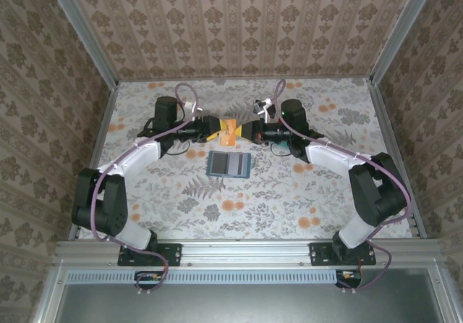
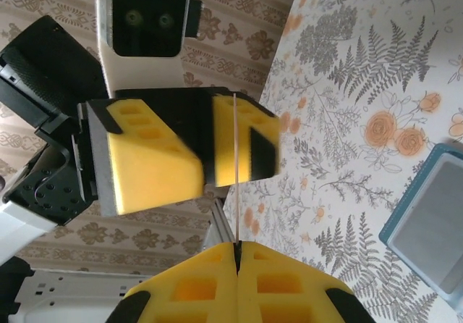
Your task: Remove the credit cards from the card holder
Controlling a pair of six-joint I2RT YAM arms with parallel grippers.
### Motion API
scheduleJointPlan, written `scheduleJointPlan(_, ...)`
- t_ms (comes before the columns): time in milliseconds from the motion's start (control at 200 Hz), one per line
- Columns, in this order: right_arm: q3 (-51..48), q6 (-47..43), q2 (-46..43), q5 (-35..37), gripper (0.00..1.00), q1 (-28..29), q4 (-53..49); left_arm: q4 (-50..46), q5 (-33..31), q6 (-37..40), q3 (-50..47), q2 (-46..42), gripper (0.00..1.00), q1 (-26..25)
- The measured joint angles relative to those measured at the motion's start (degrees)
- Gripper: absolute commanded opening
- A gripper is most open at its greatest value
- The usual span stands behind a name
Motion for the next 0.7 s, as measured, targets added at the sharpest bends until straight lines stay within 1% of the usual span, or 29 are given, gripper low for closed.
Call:
scheduleJointPlan(140, 0.2, 1.4, 0.9, -0.2, 0.00, 0.0, 0.6, 1.4, 1.0, -0.9, 0.0, 0.0, 0.14, 0.0)
scheduleJointPlan(225, 0.2, 2.4, 0.9, -0.2, 0.00, 0.0, 1.0, 2.5, 1.6, -1.2, -0.1, 0.0, 0.05, 0.0)
scheduleJointPlan(260, 0.2, 2.9, 1.0, -0.2, 0.07, 0.0, 1.2, 3.3, 1.8, -1.7, -0.1, -0.2, 0.03, 0.0)
scheduleJointPlan(305, 0.2, 4.1, 1.4, -0.2, 0.19, -0.1, 1.8, 4.0, 1.7, -2.3, -0.1, -0.4, 0.00, -0.1)
scheduleJointPlan(340, 0.2, 5.3, 1.6, -0.2, 0.25, -0.1, 2.7, 4.4, 1.6, -2.5, -0.1, -0.5, 0.00, -0.2)
scheduleJointPlan(380, 0.2, 6.7, 1.9, -0.2, 0.29, -0.1, 4.1, 4.8, 1.6, -3.1, -0.2, -0.5, 0.00, -0.4)
scheduleJointPlan(450, 0.1, 9.8, 2.8, 0.0, 0.32, 0.0, 8.0, 5.5, 1.2, -4.1, -0.2, -0.5, 0.00, -0.8)
scheduleJointPlan(545, -0.2, 13.5, 3.7, 0.5, 0.33, 0.3, 12.4, 6.7, 0.0, -5.8, -0.6, -0.6, 0.00, -1.2)
scheduleJointPlan(695, -0.7, 16.3, 3.7, 2.0, 0.31, 1.3, 15.2, 7.9, -2.5, -8.7, -2.0, -2.0, 0.00, -1.2)
